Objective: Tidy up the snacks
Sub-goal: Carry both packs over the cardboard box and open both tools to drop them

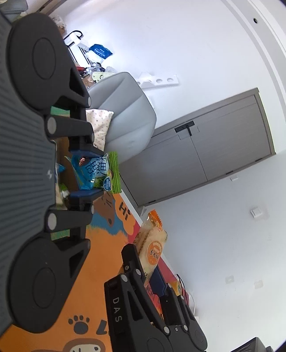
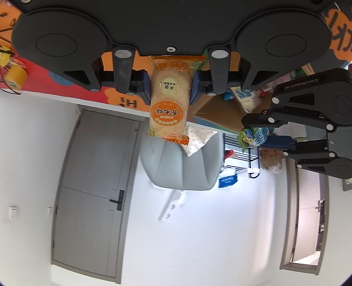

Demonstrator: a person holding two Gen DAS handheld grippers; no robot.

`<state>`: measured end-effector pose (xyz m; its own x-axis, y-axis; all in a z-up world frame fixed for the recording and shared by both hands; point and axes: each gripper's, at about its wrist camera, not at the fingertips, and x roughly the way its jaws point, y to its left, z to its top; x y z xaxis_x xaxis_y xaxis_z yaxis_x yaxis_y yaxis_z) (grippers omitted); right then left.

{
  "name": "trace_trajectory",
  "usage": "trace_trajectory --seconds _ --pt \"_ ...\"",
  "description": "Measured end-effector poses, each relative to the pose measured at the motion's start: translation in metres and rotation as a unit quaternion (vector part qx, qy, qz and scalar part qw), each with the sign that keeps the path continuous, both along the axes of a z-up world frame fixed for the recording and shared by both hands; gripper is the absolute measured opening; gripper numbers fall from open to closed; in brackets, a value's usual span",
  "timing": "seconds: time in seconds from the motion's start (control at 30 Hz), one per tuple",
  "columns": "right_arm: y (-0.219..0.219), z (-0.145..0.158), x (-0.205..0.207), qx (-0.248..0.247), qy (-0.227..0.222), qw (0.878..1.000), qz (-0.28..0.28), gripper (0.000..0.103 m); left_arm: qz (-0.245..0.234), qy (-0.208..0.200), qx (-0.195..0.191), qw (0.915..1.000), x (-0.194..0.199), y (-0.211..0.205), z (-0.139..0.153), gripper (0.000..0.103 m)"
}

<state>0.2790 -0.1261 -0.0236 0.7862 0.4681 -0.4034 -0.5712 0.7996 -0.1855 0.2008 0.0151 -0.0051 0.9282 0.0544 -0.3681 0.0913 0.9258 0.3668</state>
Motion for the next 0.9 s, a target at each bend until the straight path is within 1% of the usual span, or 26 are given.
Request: trace_trajectory --seconds 0.1,0.2,0.27,0.33,0.47,0.7,0.83,0.9 --pt "0.014 -0.001 -0.001 -0.006 0.001 1.000 0.011 0.037 0.006 0.009 -0.014 0.9998 0.000 0.013 -0.002 0.029" --pt "0.027 -0.001 0.001 -0.009 0.004 1.000 0.021 0.037 0.003 0.022 -0.038 0.9990 0.002 0.025 -0.006 0.029" --pt "0.036 -0.002 0.002 -0.011 0.007 1.000 0.027 0.037 -0.006 0.026 -0.051 0.9984 0.002 0.033 -0.007 0.035" --pt "0.042 -0.003 0.003 -0.014 0.009 0.999 0.033 0.037 -0.005 0.027 -0.051 0.9983 0.001 0.036 -0.007 0.037" --pt "0.050 -0.002 0.007 -0.017 0.012 0.999 0.037 0.037 0.003 0.028 -0.055 0.9981 0.000 0.044 -0.008 0.043" --pt "0.058 -0.005 0.008 -0.020 0.022 0.998 0.048 0.037 0.033 0.029 -0.062 0.9971 -0.005 0.061 -0.007 0.046" --pt "0.069 -0.006 0.011 -0.020 0.027 0.998 0.059 0.037 0.051 0.031 -0.067 0.9960 -0.011 0.070 -0.009 0.055" --pt "0.075 -0.006 0.011 -0.023 0.026 0.997 0.065 0.037 0.059 0.032 -0.068 0.9955 -0.014 0.075 -0.011 0.057"
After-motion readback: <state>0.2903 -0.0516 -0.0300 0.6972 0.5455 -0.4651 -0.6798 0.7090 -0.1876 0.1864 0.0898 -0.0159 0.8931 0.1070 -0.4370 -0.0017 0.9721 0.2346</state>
